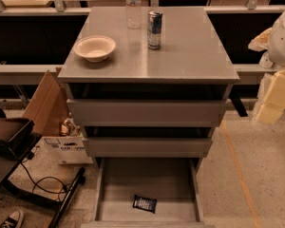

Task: Pick rxbar blueberry from bottom drawer and place on counter

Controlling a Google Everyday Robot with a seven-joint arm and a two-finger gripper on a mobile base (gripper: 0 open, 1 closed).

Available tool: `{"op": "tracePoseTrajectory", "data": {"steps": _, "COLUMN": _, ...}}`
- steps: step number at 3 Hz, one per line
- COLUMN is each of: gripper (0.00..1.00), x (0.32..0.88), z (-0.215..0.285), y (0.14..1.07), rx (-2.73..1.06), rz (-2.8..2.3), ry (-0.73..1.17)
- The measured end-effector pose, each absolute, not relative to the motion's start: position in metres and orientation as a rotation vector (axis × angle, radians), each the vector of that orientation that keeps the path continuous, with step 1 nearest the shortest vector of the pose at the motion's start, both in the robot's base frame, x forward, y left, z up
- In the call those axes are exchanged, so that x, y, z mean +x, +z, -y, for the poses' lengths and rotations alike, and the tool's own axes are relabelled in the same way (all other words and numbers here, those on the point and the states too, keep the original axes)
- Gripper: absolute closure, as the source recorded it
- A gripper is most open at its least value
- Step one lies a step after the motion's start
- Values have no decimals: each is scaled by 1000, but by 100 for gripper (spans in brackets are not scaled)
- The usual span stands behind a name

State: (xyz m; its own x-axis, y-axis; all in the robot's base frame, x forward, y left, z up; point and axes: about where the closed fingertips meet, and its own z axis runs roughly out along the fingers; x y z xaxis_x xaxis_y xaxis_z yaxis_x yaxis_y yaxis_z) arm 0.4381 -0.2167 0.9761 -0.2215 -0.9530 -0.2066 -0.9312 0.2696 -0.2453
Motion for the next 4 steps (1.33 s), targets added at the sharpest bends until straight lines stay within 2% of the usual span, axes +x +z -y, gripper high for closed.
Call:
{"op": "tracePoseTrajectory", "data": {"steps": 2, "gripper": 0, "x": 442, "z": 218, "y": 953, "rx": -1693, "rz": -2242, "ry": -104}}
{"op": "tracePoseTrajectory", "data": {"steps": 4, "gripper": 0, "x": 444, "z": 233, "y": 798, "rx": -1676, "rz": -2187, "ry": -13}}
